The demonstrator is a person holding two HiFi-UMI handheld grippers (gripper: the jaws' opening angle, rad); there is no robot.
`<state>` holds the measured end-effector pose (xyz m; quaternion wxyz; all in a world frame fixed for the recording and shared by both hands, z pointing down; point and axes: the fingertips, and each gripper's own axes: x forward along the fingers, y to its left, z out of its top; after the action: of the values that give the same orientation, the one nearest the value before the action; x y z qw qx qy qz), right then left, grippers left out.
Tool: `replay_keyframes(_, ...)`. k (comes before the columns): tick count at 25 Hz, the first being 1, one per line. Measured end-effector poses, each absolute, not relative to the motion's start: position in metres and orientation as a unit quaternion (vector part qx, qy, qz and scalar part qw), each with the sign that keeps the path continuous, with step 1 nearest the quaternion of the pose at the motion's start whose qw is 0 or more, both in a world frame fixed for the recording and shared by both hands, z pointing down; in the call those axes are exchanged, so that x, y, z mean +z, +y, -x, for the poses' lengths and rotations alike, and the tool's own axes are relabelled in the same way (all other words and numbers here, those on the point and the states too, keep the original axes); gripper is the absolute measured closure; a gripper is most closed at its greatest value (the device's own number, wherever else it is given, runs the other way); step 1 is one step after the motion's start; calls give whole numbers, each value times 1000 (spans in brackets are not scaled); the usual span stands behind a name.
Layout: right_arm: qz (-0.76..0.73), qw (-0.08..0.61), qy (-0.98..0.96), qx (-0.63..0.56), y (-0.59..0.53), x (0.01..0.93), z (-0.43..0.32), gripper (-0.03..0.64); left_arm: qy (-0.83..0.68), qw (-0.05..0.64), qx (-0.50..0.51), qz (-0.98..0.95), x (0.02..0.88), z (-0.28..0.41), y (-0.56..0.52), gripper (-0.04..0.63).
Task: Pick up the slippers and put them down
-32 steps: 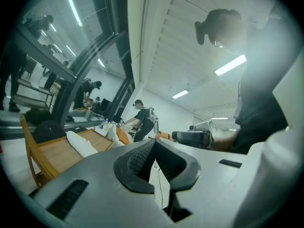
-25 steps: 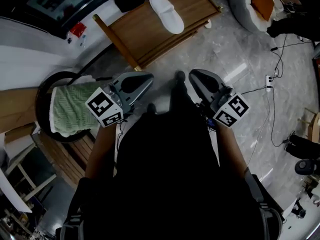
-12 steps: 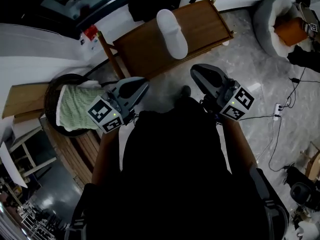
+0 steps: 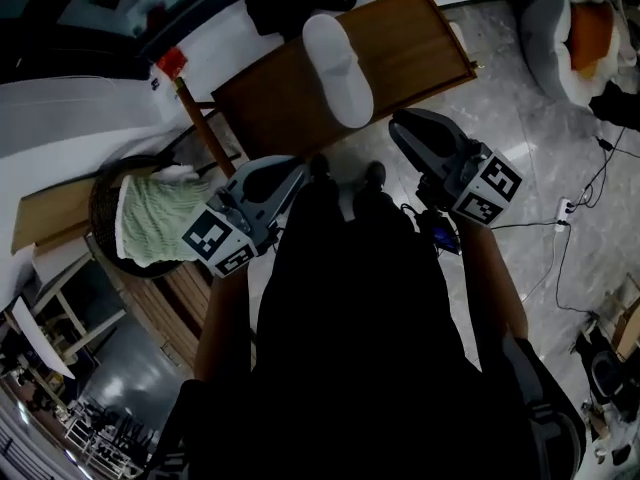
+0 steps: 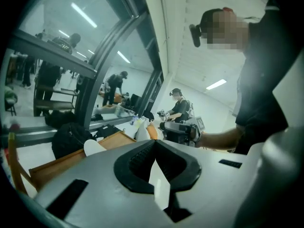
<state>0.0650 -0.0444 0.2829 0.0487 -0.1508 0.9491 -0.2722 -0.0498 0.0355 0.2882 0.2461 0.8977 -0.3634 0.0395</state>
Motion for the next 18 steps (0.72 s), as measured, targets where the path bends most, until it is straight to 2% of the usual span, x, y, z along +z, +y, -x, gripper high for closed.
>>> replay_keyframes(3,181,22,947,-265,-65,303,-61,572,-368,266,27,-891,308,54,12,585)
replay_keyframes(6,202,1,938,-281,-75,332,-57,502,-369,282,17,-885,332,53,-6,585)
replay_keyframes(13,230,-64,913,-331,-88,426,-62,452,-362,287,28,-887,388,39,-30,584)
replay_keyframes(18,245,-85,894,-366,-89,480,-67,428,-354,301,27,-885,417,32,-34,584)
